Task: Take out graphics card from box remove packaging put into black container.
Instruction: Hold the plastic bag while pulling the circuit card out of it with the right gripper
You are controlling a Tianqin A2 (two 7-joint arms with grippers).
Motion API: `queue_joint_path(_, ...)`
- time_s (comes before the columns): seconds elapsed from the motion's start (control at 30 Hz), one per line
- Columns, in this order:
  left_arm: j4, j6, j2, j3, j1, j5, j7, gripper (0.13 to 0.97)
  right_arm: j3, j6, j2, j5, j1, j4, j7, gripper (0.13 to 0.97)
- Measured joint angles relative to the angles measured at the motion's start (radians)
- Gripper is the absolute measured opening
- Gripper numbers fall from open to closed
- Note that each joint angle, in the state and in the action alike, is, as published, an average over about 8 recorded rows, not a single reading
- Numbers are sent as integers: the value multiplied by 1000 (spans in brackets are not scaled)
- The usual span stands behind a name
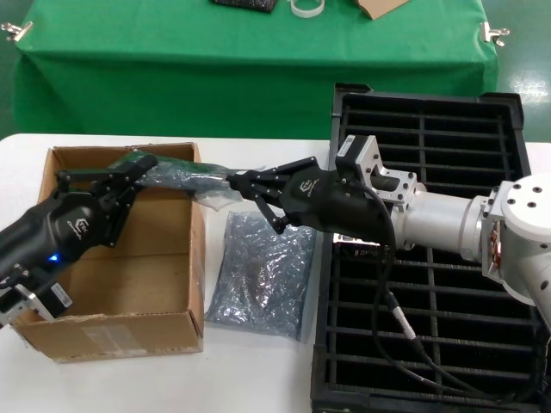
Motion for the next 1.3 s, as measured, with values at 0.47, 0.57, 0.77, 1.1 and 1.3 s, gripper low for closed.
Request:
queue_joint_path(0.47, -56, 26, 7, -15, 20, -2, 36, 139, -6, -2, 16, -3, -19, 47, 23, 133)
queue_joint_path(0.57, -52, 30, 16, -22, 17, -5, 54, 139, -11, -2, 21, -7, -24, 58, 33, 143)
queue_joint_path(0.77, -44, 39, 26, -27, 10, -10, 68, 139, -20, -5, 28, -13, -30, 73, 49, 171)
queue_joint_path(1.1, -72, 45, 9, -4, 18, 1, 41, 139, -24, -9, 32, -15, -28, 70, 54, 275)
queue_joint_path(1.3, -91, 47, 1, 6, 32, 7, 34, 139, -19, -19, 29, -6, -18, 47, 35, 275)
